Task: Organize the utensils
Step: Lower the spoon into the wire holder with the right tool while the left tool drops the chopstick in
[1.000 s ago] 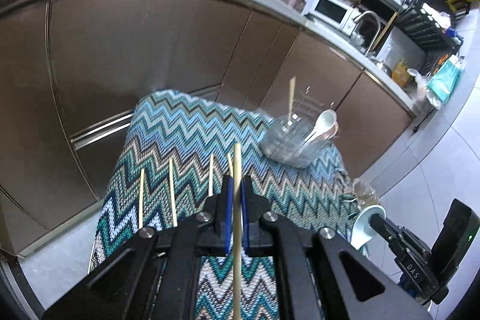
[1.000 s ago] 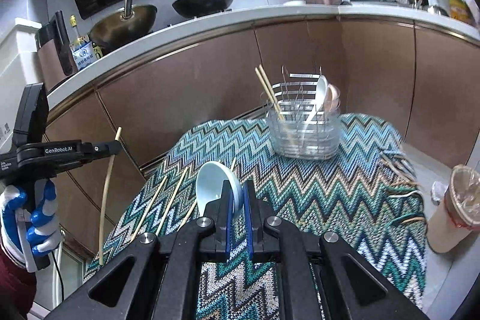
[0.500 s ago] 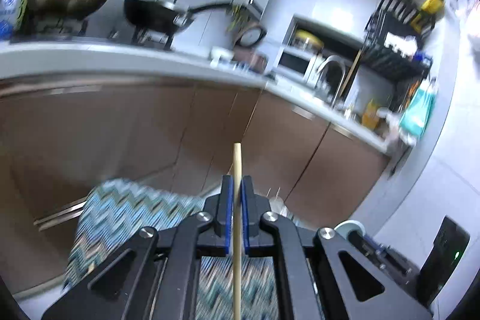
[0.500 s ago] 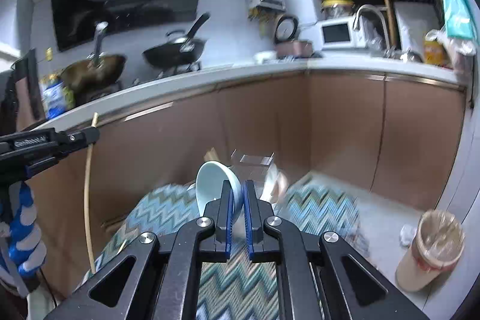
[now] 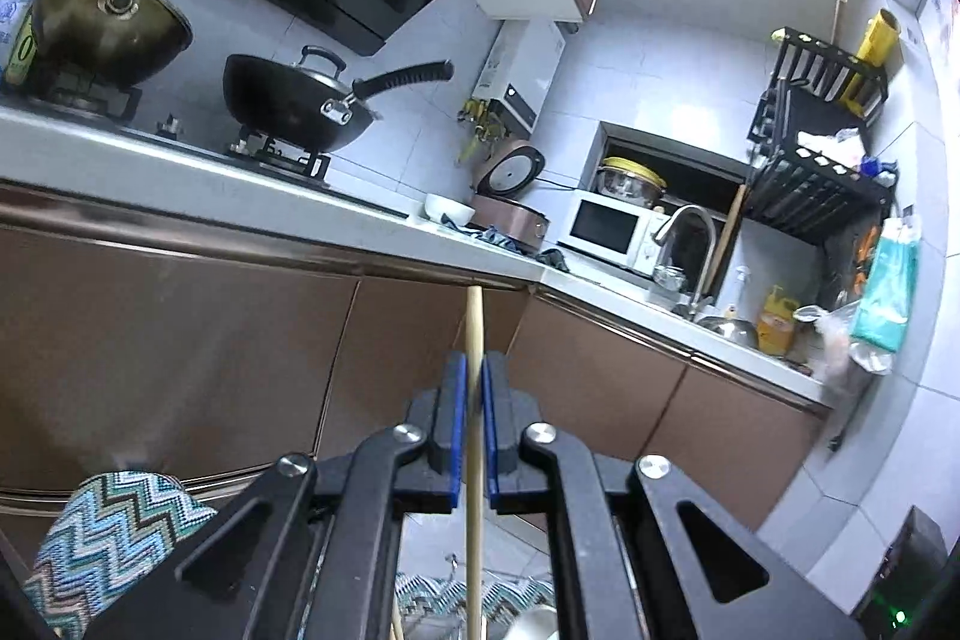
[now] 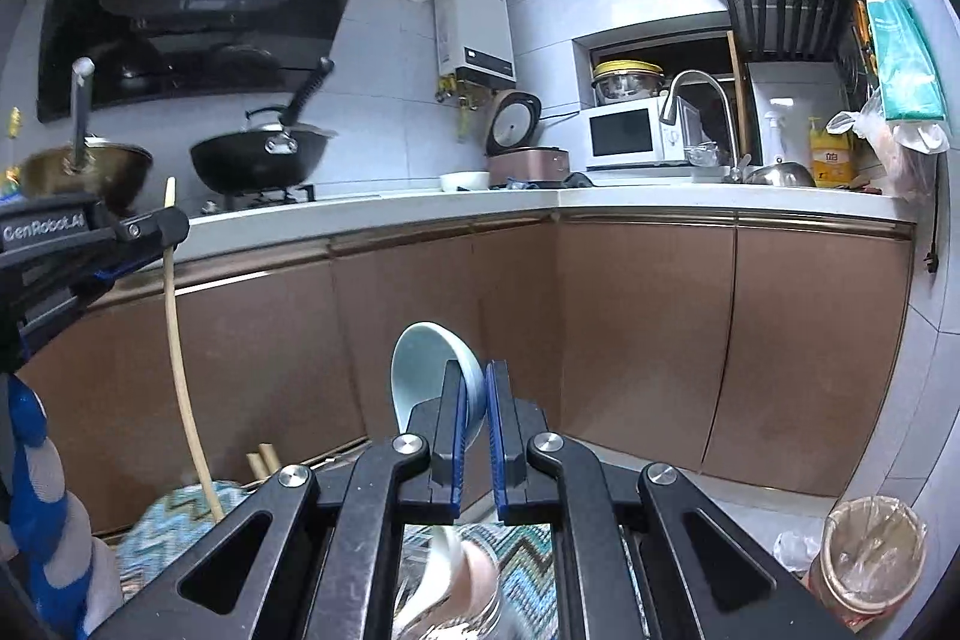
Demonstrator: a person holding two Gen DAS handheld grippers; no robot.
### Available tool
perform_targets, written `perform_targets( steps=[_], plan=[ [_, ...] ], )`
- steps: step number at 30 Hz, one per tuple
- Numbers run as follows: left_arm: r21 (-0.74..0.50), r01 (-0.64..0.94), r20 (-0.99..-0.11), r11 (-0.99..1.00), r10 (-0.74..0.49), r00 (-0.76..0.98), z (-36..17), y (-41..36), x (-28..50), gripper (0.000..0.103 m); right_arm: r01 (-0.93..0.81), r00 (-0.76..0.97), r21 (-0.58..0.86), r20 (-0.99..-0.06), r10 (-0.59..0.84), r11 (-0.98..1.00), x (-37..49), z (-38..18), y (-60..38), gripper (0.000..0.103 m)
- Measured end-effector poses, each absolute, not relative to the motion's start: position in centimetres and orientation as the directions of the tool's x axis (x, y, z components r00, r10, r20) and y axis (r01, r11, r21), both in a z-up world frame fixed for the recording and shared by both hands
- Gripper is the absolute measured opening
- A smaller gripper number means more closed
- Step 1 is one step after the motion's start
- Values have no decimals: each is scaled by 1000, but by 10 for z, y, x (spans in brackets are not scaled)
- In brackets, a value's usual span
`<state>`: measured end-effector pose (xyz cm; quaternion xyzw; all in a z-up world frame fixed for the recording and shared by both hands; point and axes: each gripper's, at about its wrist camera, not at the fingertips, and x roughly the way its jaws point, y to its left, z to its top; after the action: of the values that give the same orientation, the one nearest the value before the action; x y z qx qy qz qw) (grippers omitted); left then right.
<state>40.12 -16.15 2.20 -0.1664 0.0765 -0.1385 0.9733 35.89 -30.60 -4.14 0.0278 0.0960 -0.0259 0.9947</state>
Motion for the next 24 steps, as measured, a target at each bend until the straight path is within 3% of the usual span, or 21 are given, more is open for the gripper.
perform_targets(
  steps=[12, 14, 16, 18, 24],
  plan=[
    [-270, 195, -143, 943, -240, 960, -40, -180, 434, 6, 40, 983, 38, -181, -32, 998, 361, -91, -295, 10],
    [-257, 192, -141, 947, -233, 962, -43, -179, 429, 7, 37, 983, 46, -179, -29, 998, 356, -92, -295, 18],
    [-260, 193, -141, 946, -235, 962, -43, -174, 423, 12, 37, 984, 49, -174, -28, 998, 350, -90, -293, 24],
    [-263, 193, -137, 945, -234, 962, -40, -171, 416, 25, 39, 985, 47, -167, -30, 998, 342, -86, -292, 29],
    [-228, 184, -125, 956, -216, 968, -18, -155, 384, 34, 52, 985, 72, -170, -39, 996, 316, -71, -297, 30]
  ],
)
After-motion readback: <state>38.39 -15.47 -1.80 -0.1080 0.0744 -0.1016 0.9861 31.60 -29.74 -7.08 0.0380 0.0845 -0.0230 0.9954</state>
